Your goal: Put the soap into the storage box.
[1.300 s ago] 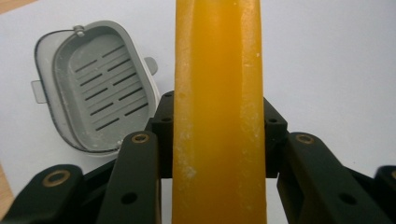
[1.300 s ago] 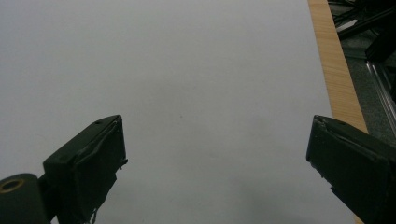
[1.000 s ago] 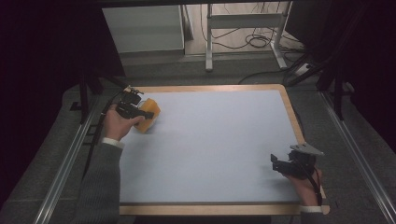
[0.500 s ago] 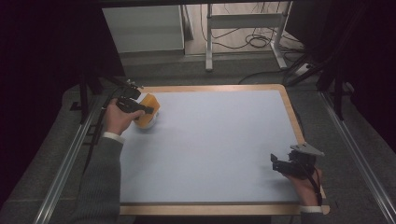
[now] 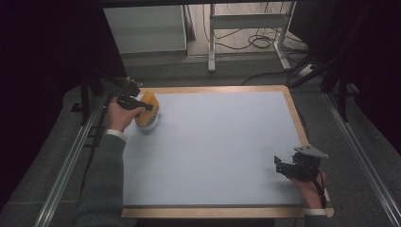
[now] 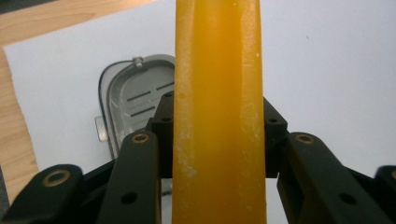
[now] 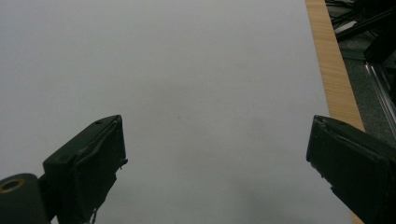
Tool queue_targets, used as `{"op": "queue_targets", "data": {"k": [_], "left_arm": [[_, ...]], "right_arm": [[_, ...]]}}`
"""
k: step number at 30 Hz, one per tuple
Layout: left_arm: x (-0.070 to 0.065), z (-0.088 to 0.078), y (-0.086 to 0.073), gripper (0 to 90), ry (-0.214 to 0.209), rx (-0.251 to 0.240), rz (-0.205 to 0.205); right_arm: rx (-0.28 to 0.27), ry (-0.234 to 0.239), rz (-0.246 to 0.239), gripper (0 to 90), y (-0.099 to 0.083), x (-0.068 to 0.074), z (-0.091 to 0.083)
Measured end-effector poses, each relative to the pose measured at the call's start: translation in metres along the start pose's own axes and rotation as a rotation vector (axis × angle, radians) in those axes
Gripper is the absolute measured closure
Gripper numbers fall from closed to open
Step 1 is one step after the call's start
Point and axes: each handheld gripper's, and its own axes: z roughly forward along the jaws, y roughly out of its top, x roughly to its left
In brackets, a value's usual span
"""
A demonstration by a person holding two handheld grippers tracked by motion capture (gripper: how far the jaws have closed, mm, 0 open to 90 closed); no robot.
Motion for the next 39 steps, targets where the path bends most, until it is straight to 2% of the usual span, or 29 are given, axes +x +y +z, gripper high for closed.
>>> {"op": "queue_targets", "data": {"k": [13,22,26,29,39], "left_arm": [[0.017,0.017,0.005,60.6,-0.003,0.015,-0.069],[0.023,0.032,0.006,60.6,-0.014,0.026,-0.093],[0.025,0.035,0.005,60.6,0.001,0.034,-0.102],[0.028,0.037,0.003,60.6,-0.005,0.025,-0.123],[0.037,0.042,-0.002,60.5,0.018,0.034,-0.167]], "right_arm": [[0.001,-0.004,0.004,4.6,0.000,-0.001,0.000],[0.006,-0.006,0.006,4.6,-0.001,-0.002,0.001],[0.007,-0.007,0.007,4.6,-0.001,-0.002,0.001],[0.008,-0.009,0.007,4.6,-0.001,-0.003,0.001],[0.007,-0.012,0.006,4.6,-0.001,-0.002,0.001]]}}
